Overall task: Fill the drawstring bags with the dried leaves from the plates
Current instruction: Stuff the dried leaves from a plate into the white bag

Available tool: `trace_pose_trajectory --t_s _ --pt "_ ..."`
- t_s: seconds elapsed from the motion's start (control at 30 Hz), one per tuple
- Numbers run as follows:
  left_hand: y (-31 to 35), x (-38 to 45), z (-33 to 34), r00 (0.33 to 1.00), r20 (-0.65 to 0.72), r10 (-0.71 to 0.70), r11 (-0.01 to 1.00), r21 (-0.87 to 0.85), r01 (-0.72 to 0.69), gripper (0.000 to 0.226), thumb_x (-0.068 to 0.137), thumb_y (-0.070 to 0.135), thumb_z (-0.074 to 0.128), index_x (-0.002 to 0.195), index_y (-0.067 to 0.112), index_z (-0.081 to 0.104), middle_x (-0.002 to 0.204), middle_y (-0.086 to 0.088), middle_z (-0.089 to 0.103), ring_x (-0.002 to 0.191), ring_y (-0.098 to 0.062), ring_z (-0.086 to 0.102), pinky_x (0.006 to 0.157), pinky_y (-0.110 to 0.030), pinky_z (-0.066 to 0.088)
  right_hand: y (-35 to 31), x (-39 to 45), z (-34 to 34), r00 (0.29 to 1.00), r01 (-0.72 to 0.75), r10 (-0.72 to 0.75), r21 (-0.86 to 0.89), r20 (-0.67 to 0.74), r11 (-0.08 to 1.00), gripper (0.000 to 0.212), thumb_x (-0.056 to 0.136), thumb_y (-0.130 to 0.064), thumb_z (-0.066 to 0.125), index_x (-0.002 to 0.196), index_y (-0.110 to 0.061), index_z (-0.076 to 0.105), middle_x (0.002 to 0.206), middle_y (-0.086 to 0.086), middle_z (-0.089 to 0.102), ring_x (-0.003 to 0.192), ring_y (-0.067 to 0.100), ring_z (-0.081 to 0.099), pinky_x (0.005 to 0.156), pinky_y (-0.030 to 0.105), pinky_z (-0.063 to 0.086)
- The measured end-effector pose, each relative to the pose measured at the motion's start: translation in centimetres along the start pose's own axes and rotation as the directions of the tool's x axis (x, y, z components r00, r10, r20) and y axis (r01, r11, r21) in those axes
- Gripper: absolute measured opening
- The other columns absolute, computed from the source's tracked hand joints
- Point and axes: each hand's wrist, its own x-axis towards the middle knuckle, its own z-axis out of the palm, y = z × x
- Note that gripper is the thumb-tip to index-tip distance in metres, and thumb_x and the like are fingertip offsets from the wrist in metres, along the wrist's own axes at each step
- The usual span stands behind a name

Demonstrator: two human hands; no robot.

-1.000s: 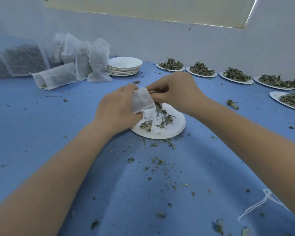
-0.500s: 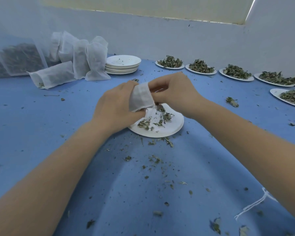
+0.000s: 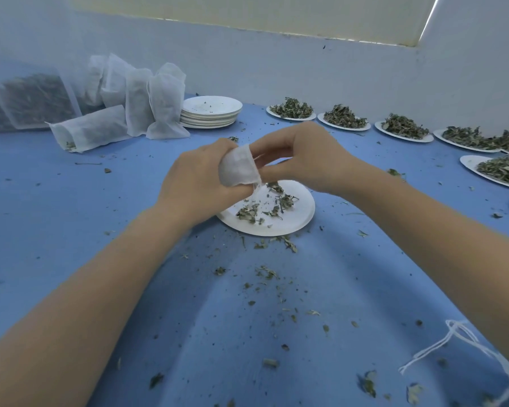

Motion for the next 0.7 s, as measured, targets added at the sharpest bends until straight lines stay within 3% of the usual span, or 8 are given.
trace_pose_trajectory --t_s 0.13,0.23,0.3,0.37,0.4,0.53,0.6,0.7 --pt "0.4 -0.2 0.4 0.999 0.019 0.045 0.998 -0.044 -0.044 0.039 0.067 0.045 0.073 0.087 0.019 0.052 0.076 0.007 0.057 0.076 -0.019 0.055 0.063 -0.033 0.042 -0.2 0.4 1.4 0.992 0.008 -0.022 -0.117 -0.124 0.993 0.024 0.073 -0.003 0.071 0.081 -0.026 0.07 0.081 -0.004 0.071 0.078 0.006 0.066 0.079 0.022 0.053" --pt "0.6 -0.2 0.4 0.999 -0.029 0.014 0.992 -0.127 -0.018 0.04 0.064 0.043 0.076 0.079 0.022 0.045 0.068 0.012 0.051 0.066 -0.011 0.049 0.057 -0.029 0.039 -0.4 1.0 2.2 0.976 -0.009 0.0 -0.038 -0.219 0.999 0.017 0.075 -0.007 0.073 0.086 -0.02 0.075 0.076 -0.007 0.069 0.071 0.0 0.062 0.07 0.015 0.051" --pt "0.5 -0.2 0.3 0.999 -0.046 0.025 0.99 -0.134 -0.031 0.035 0.065 0.037 0.076 0.077 0.029 0.044 0.066 0.014 0.048 0.063 -0.005 0.047 0.053 -0.024 0.034 -0.5 1.1 2.5 0.988 -0.039 0.039 0.0 -0.15 0.999 0.013 0.076 -0.009 0.073 0.084 -0.019 0.075 0.074 -0.006 0.067 0.068 0.0 0.059 0.064 0.018 0.05" --pt "0.3 -0.2 0.4 0.999 -0.022 0.03 0.99 -0.137 -0.033 0.035 0.064 0.036 0.076 0.091 0.027 0.056 0.073 0.015 0.05 0.07 -0.009 0.05 0.06 -0.024 0.034 -0.5 1.1 2.2 0.999 -0.052 0.052 -0.046 0.002 0.998 0.009 0.079 -0.008 0.07 0.081 -0.016 0.074 0.07 -0.002 0.064 0.062 0.003 0.055 0.057 0.017 0.046" --pt "0.3 -0.2 0.4 1.0 -0.013 0.027 0.99 -0.139 -0.029 0.047 0.062 0.039 0.076 0.103 0.025 0.059 0.08 0.015 0.053 0.076 -0.012 0.052 0.065 -0.024 0.036 -0.6 1.0 1.9 0.997 -0.051 0.055 -0.058 0.059 0.997 0.009 0.08 -0.006 0.068 0.083 -0.013 0.073 0.07 -0.001 0.063 0.06 0.003 0.053 0.055 0.015 0.044" --pt "-0.3 -0.3 0.0 0.998 0.059 0.019 0.998 -0.056 -0.016 0.065 0.059 0.04 0.073 0.119 0.03 0.049 0.094 0.014 0.057 0.086 -0.015 0.055 0.071 -0.028 0.042 -0.3 1.0 0.8 0.985 -0.045 0.051 -0.038 0.163 0.998 0.017 0.081 -0.001 0.067 0.095 -0.01 0.072 0.084 0.0 0.071 0.067 -0.001 0.058 0.062 0.009 0.046" --pt "-0.9 -0.2 -0.4 0.996 0.094 -0.008 1.0 0.015 0.007 0.06 0.064 0.032 0.073 0.118 0.032 0.047 0.096 0.01 0.06 0.087 -0.019 0.055 0.07 -0.029 0.042 -0.2 0.7 0.4 0.985 -0.026 0.021 0.025 0.169 0.999 0.024 0.082 -0.004 0.068 0.099 -0.02 0.072 0.093 -0.007 0.074 0.081 -0.001 0.066 0.075 0.014 0.052" --pt "-1.7 0.1 -1.0 0.997 0.078 -0.03 0.995 0.099 0.022 0.058 0.066 0.026 0.07 0.119 0.032 0.046 0.101 0.005 0.062 0.088 -0.022 0.054 0.067 -0.029 0.036 0.5 0.6 -0.4 1.0 -0.004 0.002 0.118 0.015 0.993 0.029 0.086 -0.002 0.062 0.095 -0.027 0.072 0.092 -0.013 0.073 0.089 -0.001 0.067 0.083 0.016 0.052"
